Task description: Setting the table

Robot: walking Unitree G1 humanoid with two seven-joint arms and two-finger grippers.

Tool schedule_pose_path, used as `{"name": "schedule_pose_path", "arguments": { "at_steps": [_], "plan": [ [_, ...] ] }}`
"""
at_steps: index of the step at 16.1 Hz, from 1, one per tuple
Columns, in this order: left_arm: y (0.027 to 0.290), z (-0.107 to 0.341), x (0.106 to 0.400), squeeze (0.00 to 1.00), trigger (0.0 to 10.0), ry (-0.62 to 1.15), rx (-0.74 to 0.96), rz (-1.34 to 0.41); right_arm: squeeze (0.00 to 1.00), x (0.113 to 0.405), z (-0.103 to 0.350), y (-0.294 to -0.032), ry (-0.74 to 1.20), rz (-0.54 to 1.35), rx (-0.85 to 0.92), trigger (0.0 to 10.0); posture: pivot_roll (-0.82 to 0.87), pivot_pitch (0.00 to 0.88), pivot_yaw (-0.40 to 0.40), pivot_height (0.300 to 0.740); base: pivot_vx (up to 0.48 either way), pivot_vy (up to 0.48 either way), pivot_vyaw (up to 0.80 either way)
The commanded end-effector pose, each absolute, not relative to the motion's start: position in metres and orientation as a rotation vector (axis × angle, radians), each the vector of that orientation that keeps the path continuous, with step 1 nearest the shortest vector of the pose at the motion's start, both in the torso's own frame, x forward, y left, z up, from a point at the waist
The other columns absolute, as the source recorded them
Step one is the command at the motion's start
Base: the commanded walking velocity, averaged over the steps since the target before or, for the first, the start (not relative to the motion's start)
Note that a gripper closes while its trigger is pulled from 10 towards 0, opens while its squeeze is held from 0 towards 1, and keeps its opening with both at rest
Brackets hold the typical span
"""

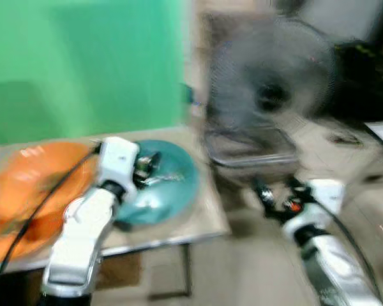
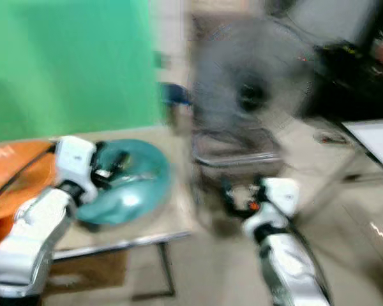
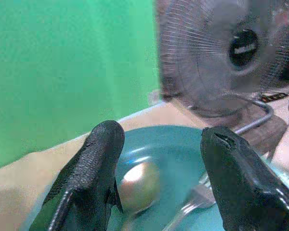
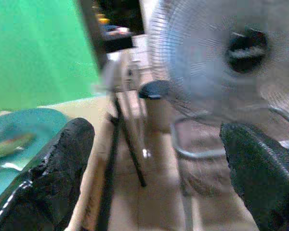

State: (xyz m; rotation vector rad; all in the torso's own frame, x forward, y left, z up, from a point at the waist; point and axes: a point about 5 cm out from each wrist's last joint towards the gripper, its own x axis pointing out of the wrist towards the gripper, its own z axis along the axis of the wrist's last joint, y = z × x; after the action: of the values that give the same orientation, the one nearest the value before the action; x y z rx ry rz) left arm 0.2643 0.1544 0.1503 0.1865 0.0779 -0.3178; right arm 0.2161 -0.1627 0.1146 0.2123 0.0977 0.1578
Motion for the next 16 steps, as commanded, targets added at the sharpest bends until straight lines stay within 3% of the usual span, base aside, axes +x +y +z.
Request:
{"name": "schedule_pose_path", "arguments": {
  "at_steps": [1, 6, 9, 14, 16],
  "plan": [
    [0.163, 0.152, 0.264, 0.0, 10.0, 0.088, 0.205, -0.294, 0.0, 0.217, 0.116, -0.153, 0.092, 0.188, 0.231, 10.0, -0.05, 0.0, 0.012, 0.74, 0.33, 0.0, 0.0],
    [0.154, 0.152, 0.265, 0.0, 10.0, 0.099, 0.216, -0.376, 0.0, 0.212, 0.117, -0.156, 0.093, 0.171, 0.25, 10.0, -0.06, 0.0, 0.03, 0.74, 0.301, 0.0, -0.38],
    [0.147, 0.152, 0.264, 0.0, 10.0, 0.111, 0.239, -0.473, 0.0, 0.211, 0.117, -0.16, 0.096, 0.162, 0.243, 10.0, -0.08, 0.0, 0.047, 0.74, 0.0, 0.0, 0.0],
    [0.145, 0.156, 0.266, 0.0, 10.0, 0.084, 0.229, -0.468, 0.0, 0.209, 0.122, -0.164, 0.103, 0.184, 0.227, 10.0, -0.09, 0.0, 0.046, 0.74, 0.0, 0.0, 0.0],
    [0.144, 0.156, 0.265, 0.0, 10.0, 0.088, 0.225, -0.463, 0.0, 0.208, 0.122, -0.164, 0.114, 0.197, 0.22, 10.0, -0.08, 0.0, 0.032, 0.74, 0.0, -0.48, 0.0]
  ]
}}
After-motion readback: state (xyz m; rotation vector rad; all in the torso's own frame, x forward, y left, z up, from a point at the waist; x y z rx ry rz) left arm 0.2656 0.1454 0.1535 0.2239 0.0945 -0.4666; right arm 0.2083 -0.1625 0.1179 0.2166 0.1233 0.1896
